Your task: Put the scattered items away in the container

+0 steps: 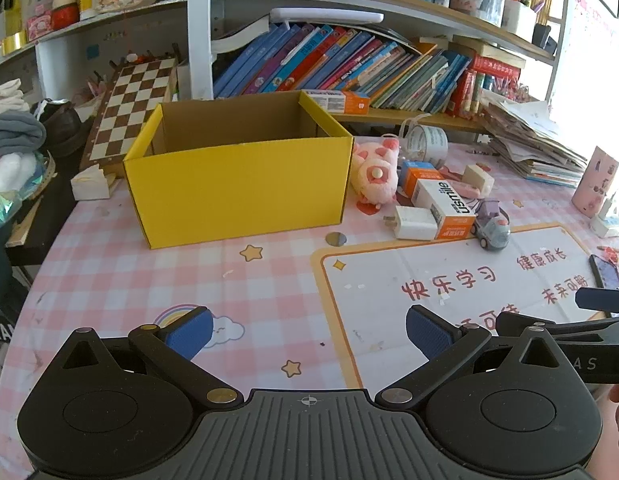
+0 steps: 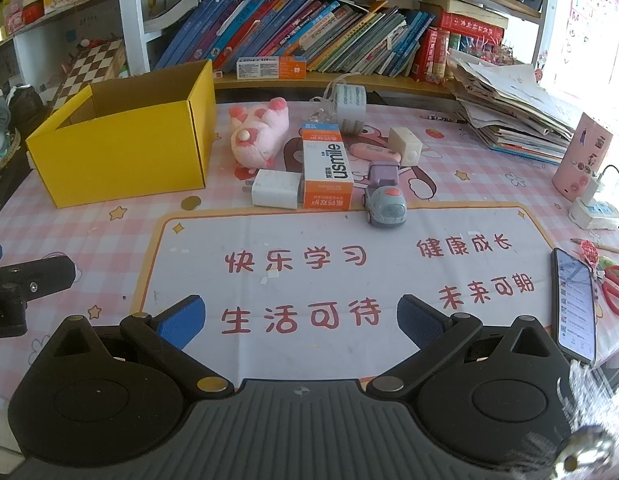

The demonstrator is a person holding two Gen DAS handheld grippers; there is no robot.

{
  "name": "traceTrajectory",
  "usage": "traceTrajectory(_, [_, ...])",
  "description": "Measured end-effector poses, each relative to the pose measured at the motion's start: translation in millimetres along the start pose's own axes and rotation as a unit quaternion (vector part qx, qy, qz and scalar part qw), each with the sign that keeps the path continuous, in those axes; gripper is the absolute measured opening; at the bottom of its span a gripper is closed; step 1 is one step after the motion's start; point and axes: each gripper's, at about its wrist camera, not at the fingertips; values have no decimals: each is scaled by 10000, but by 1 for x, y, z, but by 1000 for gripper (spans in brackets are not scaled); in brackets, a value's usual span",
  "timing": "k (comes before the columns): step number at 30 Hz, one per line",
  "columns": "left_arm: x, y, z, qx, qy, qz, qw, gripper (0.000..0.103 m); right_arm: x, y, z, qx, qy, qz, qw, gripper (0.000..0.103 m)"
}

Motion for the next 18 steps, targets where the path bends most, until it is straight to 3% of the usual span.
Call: traceTrajectory(18, [2, -4, 0, 5, 76, -126, 9999, 103, -5, -1, -2, 11, -29, 78, 10000, 103])
Point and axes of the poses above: each gripper's, at about its wrist camera, not at the fingertips, and x roughly the way its jaws point, y to its left, z to its top, and after that the axes turned 8 degrees about -y, right-handed
